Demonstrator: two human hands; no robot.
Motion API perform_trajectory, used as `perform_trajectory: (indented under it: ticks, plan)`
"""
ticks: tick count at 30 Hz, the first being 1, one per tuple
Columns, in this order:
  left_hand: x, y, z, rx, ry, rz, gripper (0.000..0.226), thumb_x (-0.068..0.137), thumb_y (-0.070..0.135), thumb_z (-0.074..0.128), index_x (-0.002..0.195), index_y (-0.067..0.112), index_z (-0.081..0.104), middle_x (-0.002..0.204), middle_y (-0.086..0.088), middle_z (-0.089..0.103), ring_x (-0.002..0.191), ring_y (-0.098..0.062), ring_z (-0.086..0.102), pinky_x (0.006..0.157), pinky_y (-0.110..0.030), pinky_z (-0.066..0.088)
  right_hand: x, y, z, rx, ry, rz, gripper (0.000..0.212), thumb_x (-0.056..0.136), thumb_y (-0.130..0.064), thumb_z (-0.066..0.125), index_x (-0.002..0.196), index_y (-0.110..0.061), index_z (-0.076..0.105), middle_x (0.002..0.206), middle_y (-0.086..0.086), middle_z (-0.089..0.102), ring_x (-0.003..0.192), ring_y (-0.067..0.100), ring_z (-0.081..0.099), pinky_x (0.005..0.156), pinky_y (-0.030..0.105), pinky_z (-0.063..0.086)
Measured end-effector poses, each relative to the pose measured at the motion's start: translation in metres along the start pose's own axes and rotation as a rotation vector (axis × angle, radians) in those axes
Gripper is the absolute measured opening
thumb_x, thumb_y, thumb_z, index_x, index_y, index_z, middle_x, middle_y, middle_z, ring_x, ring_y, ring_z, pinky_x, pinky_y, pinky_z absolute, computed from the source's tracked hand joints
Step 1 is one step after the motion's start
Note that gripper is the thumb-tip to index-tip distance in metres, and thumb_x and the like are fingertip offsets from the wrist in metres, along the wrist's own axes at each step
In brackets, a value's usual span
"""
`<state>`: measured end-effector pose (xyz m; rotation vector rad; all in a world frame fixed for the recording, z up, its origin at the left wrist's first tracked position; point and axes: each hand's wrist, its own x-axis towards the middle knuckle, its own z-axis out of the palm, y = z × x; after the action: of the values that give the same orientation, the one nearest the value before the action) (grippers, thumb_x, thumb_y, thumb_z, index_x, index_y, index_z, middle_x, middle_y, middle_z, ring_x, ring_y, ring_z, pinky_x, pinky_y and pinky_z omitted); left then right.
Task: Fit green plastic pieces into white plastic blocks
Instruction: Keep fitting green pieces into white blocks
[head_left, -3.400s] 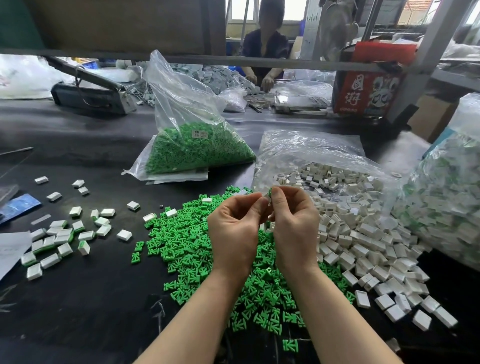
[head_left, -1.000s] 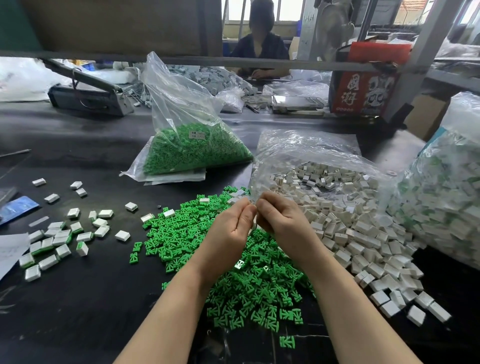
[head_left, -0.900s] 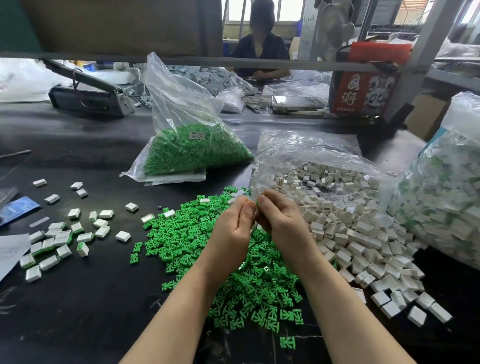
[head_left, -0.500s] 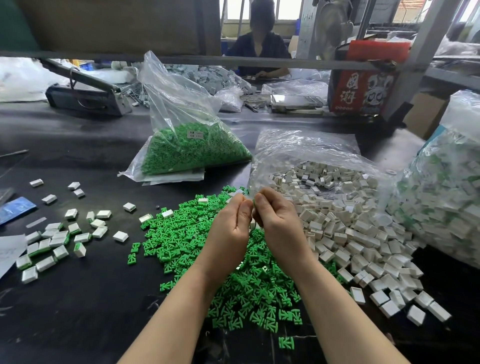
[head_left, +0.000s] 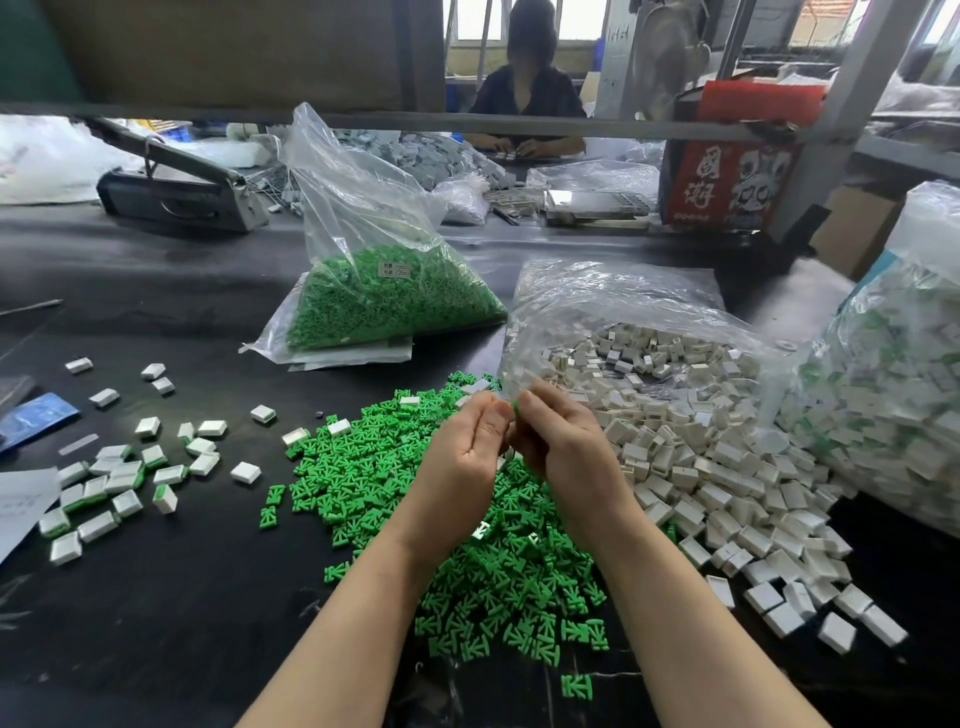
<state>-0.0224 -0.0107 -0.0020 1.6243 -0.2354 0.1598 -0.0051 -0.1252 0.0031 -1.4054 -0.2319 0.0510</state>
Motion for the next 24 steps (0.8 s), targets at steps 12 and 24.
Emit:
perform_trajectory:
  ticks: [12,24]
  plan:
    - [-0.001,0.006,0.002,-0.042,-0.002,0.018,0.047,0.098,0.040,0.042,0.107,-0.005,0.053,0.107,-0.034,0.056,0.100,-0.042,0.058,0.099,-0.065,0.039,-0.001,0.003,0.006,-0.125,0.123,-0.151,0.035,0.098,-0.019,0.047,0.063,-0.027,0.052,0.058,-0.012,0.043,0.060,0.011,0.038,0.059,0.037,0.032]
    - [-0.001,0.007,-0.006,0.146,-0.065,0.103,0.040,0.099,0.039,0.038,0.093,0.003,0.054,0.081,-0.008,0.054,0.077,-0.025,0.050,0.082,-0.057,0.045,0.000,-0.004,-0.004,-0.199,-0.056,-0.140,0.030,0.101,-0.006,0.047,0.072,-0.013,0.049,0.062,-0.005,0.043,0.061,0.011,0.039,0.059,0.029,0.034]
